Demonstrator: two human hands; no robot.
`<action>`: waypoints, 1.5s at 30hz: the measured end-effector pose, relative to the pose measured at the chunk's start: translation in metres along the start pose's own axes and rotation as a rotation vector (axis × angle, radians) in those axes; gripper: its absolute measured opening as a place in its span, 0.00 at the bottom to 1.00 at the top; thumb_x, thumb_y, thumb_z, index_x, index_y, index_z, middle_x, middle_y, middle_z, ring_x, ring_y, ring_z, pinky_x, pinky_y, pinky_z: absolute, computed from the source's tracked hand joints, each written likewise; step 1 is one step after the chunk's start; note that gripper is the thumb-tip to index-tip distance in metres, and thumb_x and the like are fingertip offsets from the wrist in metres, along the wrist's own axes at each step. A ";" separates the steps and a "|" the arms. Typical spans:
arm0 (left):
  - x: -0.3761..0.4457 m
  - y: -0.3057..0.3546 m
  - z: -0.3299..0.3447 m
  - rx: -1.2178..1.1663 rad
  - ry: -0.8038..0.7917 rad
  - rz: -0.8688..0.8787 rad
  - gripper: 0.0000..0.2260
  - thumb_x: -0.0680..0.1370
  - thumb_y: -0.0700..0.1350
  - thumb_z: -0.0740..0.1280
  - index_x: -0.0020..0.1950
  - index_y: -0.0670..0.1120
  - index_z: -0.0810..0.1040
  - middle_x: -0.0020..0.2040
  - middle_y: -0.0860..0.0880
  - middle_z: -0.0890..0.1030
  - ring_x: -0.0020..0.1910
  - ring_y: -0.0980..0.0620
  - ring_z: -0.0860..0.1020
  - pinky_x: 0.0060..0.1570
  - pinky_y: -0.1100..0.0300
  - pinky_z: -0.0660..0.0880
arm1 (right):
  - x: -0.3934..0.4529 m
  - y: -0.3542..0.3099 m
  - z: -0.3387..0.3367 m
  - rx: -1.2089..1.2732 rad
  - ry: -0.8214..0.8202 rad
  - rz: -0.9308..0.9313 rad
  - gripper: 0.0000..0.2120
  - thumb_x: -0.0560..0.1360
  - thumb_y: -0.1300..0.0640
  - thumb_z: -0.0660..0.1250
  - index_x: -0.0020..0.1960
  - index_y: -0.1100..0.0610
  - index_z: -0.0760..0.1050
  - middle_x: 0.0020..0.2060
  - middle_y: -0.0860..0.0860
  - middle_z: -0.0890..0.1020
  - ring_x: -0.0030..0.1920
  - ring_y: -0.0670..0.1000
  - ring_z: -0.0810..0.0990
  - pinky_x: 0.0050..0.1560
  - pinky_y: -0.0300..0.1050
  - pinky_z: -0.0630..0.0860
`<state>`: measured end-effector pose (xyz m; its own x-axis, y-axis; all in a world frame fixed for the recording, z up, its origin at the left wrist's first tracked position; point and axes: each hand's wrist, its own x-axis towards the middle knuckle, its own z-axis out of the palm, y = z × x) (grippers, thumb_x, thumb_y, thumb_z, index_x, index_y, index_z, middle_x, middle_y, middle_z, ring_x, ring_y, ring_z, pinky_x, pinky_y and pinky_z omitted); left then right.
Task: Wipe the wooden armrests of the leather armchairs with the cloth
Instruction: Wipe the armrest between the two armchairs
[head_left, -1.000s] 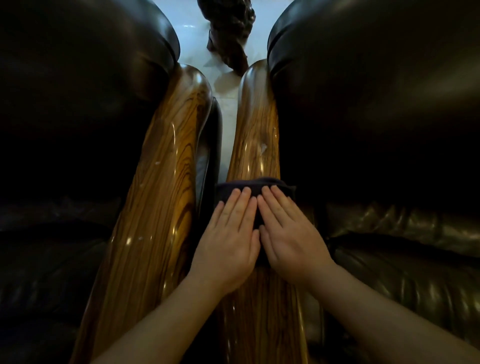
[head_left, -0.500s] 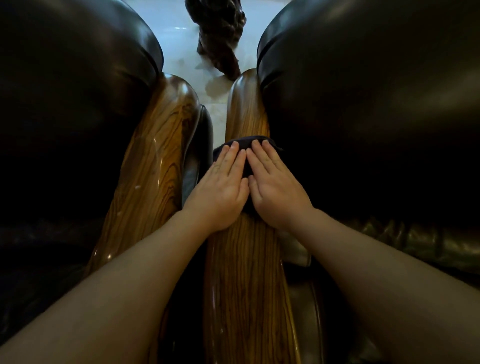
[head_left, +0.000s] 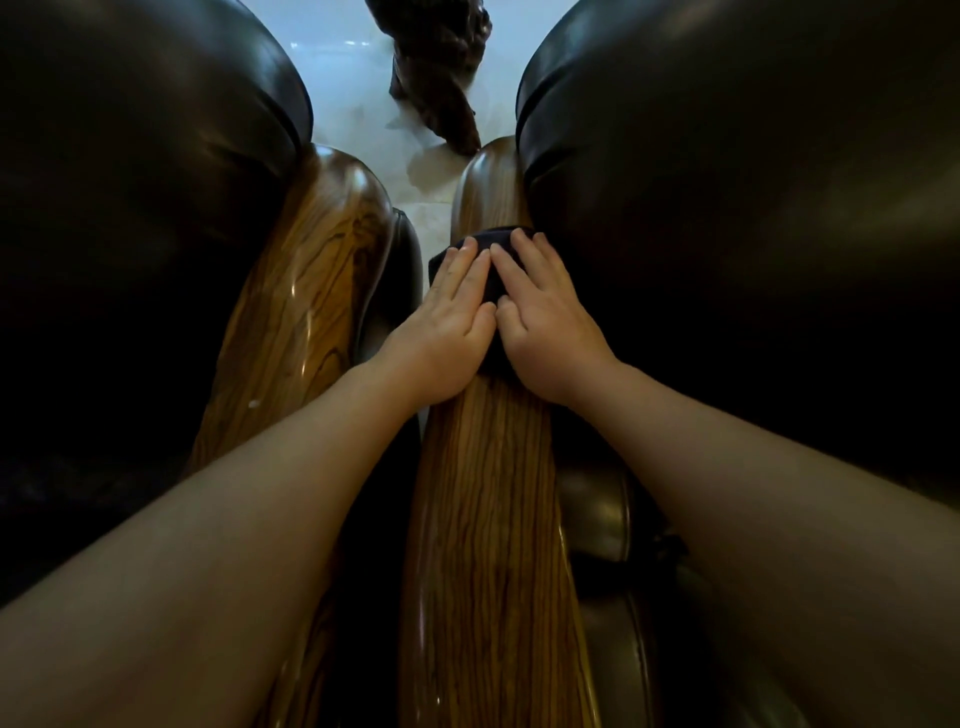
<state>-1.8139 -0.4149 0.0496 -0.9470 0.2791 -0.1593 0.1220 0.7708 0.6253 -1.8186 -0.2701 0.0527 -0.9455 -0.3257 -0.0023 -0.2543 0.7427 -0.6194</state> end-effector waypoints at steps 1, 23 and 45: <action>0.000 0.000 0.000 -0.020 0.002 -0.001 0.26 0.82 0.51 0.48 0.77 0.50 0.41 0.78 0.52 0.39 0.72 0.62 0.37 0.69 0.61 0.38 | 0.000 0.000 0.000 0.007 0.003 0.001 0.27 0.81 0.54 0.50 0.79 0.54 0.52 0.80 0.52 0.48 0.78 0.47 0.41 0.71 0.41 0.39; -0.113 0.011 0.036 0.126 0.066 0.047 0.26 0.82 0.55 0.45 0.77 0.51 0.39 0.77 0.53 0.36 0.72 0.60 0.32 0.67 0.61 0.35 | -0.106 -0.011 0.029 -0.157 -0.017 -0.113 0.27 0.81 0.47 0.44 0.79 0.53 0.48 0.79 0.49 0.48 0.74 0.40 0.32 0.72 0.41 0.34; -0.312 0.039 0.153 0.529 0.203 0.068 0.34 0.74 0.53 0.57 0.76 0.42 0.53 0.77 0.43 0.55 0.76 0.44 0.51 0.70 0.43 0.51 | -0.317 -0.020 0.079 -0.405 0.045 -0.239 0.22 0.81 0.50 0.51 0.72 0.57 0.63 0.70 0.55 0.68 0.78 0.53 0.51 0.71 0.54 0.54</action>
<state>-1.4682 -0.3847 0.0067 -0.9636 0.2627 0.0503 0.2673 0.9514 0.1527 -1.4975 -0.2275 0.0039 -0.8562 -0.4964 0.1432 -0.5166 0.8211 -0.2426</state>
